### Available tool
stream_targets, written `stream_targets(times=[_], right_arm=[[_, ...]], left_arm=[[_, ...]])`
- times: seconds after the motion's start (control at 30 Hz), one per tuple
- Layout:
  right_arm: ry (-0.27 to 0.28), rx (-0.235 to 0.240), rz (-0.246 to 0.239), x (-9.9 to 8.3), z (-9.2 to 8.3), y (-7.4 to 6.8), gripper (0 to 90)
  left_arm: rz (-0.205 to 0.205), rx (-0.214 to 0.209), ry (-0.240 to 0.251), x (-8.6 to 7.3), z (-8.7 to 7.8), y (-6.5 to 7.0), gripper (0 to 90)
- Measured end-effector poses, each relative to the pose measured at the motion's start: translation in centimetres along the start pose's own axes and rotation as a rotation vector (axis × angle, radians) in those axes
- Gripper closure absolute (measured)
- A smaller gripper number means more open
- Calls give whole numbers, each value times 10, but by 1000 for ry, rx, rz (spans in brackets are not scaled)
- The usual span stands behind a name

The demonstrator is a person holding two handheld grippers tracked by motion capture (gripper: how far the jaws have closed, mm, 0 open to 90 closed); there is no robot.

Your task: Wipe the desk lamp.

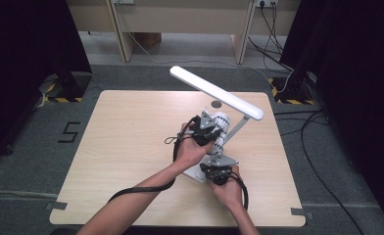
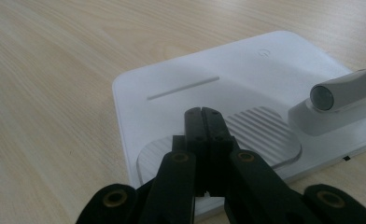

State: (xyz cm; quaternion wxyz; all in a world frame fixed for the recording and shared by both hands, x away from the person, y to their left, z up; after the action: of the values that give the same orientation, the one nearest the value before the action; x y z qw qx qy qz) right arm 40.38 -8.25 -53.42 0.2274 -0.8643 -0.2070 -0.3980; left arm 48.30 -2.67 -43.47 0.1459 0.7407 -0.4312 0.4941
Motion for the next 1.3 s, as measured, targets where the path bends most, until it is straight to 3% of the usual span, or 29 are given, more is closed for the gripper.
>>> stream_targets(times=[1.3], right_arm=[[1,0,-4,0,0,0,900]], left_arm=[[-16,5,-101,-41,24,-3,796]])
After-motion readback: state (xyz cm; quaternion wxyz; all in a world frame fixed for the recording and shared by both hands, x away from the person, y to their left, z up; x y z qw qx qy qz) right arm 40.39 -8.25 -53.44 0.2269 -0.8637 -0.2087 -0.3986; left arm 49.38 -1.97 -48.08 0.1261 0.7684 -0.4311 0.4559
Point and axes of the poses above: each handheld gripper's, and its own axes: z roughly forward along the jaws, x roughly out of its top, y roughly to its right, the point moved 5 cm from there along z, roughly forward along the jaws, and after that the axes turned 13 degrees about z, right-handed, at the moved point
